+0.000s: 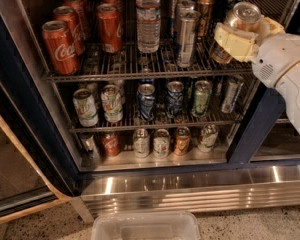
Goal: Pick orange can from top shelf of fridge
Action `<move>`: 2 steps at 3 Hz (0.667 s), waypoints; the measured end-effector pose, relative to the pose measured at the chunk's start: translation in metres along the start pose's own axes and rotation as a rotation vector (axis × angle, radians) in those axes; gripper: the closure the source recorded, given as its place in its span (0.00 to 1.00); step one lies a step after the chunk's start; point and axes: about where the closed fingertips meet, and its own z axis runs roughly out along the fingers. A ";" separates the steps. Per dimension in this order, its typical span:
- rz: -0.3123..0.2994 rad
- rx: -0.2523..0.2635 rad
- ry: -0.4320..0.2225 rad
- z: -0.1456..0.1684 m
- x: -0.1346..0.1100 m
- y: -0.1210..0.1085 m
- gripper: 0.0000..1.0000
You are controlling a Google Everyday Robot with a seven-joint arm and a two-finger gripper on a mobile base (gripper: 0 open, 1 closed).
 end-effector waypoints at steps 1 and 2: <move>-0.058 -0.043 -0.009 -0.017 -0.017 0.016 1.00; -0.114 -0.012 -0.026 -0.034 -0.031 0.019 1.00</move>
Offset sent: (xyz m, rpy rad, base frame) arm -0.0716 -0.0095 0.0377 -0.1274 -0.1340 -0.1018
